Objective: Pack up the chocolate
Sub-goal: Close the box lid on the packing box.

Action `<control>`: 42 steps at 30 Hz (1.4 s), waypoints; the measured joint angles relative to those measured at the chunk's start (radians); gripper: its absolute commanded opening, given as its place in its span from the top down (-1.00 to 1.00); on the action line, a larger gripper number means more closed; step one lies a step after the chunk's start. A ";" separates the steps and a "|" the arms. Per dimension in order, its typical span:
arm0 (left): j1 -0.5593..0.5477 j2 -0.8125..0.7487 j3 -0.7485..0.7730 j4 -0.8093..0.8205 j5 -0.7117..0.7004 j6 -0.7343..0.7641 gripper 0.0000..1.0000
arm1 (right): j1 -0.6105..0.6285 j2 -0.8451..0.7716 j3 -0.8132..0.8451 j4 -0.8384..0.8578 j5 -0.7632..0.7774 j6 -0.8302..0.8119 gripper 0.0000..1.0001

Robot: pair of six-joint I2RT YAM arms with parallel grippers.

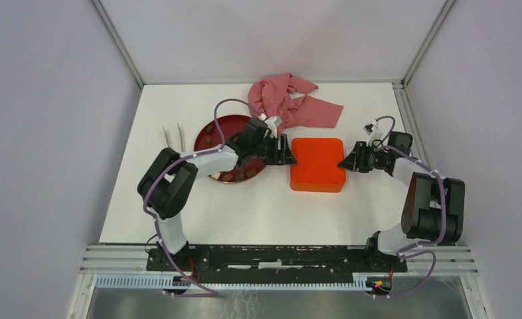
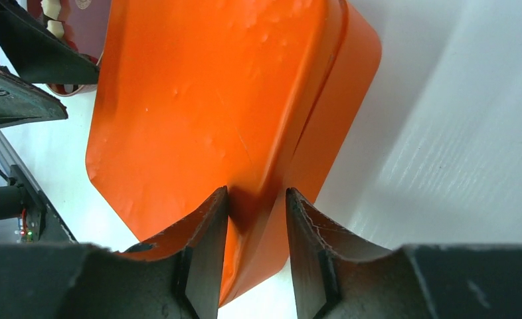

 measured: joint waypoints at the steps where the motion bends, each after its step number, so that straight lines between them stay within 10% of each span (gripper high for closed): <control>1: 0.000 0.001 0.004 0.000 0.005 0.000 -0.32 | -0.005 0.003 -0.003 0.000 -0.010 0.005 0.19; 28: 0.000 0.074 0.158 -0.079 0.006 0.023 -0.22 | -0.018 0.045 0.010 -0.005 -0.069 0.000 0.03; 37: 0.000 0.153 0.188 -0.144 0.005 0.041 -0.22 | -0.018 -0.011 0.066 -0.086 -0.058 -0.148 -0.38; 42: 0.001 0.158 0.205 -0.158 0.004 0.042 -0.22 | -0.015 -0.132 0.136 -0.240 -0.116 -0.479 -0.95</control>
